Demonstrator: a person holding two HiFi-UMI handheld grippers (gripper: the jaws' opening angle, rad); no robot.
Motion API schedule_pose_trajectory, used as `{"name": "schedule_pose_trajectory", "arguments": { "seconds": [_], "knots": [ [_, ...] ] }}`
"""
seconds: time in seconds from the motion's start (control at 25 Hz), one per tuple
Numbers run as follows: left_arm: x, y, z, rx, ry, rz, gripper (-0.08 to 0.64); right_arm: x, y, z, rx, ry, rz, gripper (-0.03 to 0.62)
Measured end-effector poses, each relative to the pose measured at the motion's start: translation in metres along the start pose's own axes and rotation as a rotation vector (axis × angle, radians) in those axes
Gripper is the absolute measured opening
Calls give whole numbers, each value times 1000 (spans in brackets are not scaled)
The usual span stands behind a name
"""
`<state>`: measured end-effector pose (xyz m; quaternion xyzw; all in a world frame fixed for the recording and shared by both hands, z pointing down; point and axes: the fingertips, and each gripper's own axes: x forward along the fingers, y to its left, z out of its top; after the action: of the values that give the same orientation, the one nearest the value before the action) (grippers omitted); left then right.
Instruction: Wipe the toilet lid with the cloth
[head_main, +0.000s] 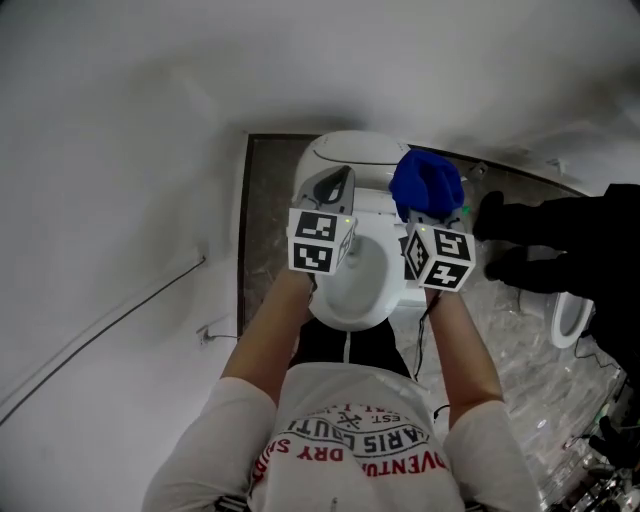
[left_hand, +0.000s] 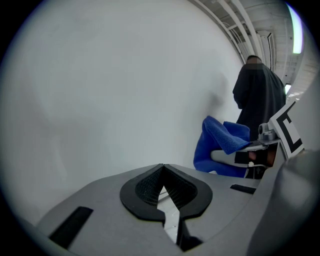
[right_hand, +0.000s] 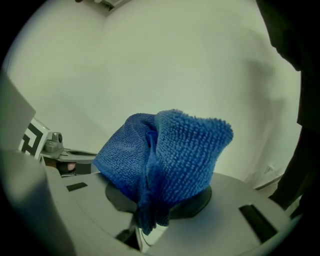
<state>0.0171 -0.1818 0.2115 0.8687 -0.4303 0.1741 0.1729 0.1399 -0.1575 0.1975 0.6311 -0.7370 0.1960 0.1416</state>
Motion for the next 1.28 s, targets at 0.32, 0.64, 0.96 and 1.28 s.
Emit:
{"name": "schedule_pose_trajectory", "arguments": {
  "seconds": [0.32,0.64,0.96,1.28],
  "knots": [
    [-42,-23,-16,-12,-84,-8,6,-44,10,-20,-17,-50,-97,94],
    [-78,-35,-55,-81,-52,-35,7,-84,26,-55,0,-40,-100,94],
    [-116,-65,-98,-96,-42,32,6,-126,33,-98,-19,-10,-52,94],
    [-156,-80,-159,-110,-92,106,7,-153,52,-161,-34,54,1,94]
  ]
}}
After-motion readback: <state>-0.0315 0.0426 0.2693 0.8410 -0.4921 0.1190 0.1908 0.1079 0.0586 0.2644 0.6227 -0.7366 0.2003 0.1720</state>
